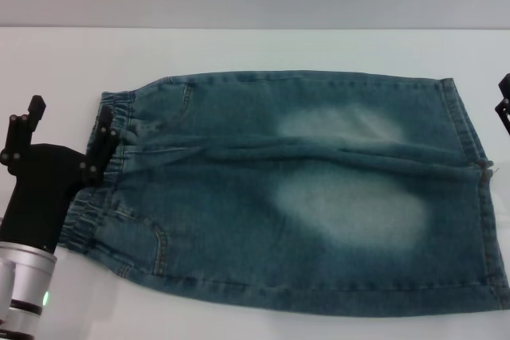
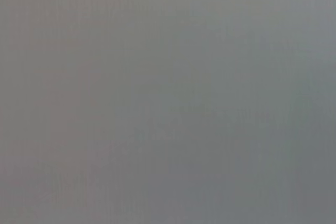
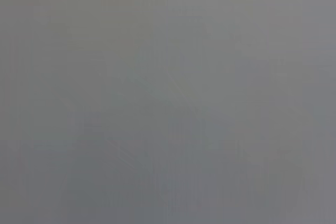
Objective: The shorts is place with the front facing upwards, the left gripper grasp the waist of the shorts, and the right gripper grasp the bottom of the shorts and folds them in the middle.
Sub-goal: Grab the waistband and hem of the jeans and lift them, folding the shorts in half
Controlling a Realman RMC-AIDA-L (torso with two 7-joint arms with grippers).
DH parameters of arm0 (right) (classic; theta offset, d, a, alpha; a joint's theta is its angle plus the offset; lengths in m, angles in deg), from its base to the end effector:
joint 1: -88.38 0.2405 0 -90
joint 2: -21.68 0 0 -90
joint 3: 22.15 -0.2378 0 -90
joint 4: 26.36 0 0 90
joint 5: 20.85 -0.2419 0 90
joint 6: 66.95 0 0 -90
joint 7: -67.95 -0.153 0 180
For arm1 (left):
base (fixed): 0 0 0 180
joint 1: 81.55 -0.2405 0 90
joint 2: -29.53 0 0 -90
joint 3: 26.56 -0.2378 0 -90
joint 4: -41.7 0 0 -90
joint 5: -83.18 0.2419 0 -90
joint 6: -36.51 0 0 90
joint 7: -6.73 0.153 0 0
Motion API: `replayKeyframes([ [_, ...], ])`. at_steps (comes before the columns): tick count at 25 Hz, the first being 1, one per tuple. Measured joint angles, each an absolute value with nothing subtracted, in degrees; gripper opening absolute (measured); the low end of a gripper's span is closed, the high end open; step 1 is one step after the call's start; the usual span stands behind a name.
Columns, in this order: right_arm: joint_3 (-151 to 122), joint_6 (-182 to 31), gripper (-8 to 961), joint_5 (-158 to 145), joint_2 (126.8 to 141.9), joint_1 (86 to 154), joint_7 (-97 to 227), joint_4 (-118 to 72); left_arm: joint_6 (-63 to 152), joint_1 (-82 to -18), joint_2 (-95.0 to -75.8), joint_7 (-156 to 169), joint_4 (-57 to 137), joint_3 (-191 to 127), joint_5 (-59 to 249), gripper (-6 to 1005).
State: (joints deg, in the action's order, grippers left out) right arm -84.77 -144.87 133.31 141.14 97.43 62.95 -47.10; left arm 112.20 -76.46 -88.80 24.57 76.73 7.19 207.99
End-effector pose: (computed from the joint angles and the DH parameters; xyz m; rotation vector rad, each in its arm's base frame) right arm 0.3262 0.2828 -0.0178 -1.5553 0.3821 0.8134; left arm -0.2880 0.2555 -0.0667 -1.5629 -0.3697 -0.7011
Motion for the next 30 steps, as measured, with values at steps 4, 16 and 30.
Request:
replayKeyframes([
  [4,-84.7,-144.6,727,133.3,141.12,97.6,62.9,-47.2,112.1,-76.3,-88.77,24.6,76.8,7.2,208.0,822],
  [16,-85.3,-123.2,727,133.6,138.81,94.3,59.8,-62.5,104.0,-78.2,-87.97,29.0,85.0,9.0,208.0,803],
  [30,-100.2,-61.8,727,143.8,136.8,82.7,60.4,-113.5,23.8,-94.7,-88.51,39.6,133.4,46.7,208.1,782],
])
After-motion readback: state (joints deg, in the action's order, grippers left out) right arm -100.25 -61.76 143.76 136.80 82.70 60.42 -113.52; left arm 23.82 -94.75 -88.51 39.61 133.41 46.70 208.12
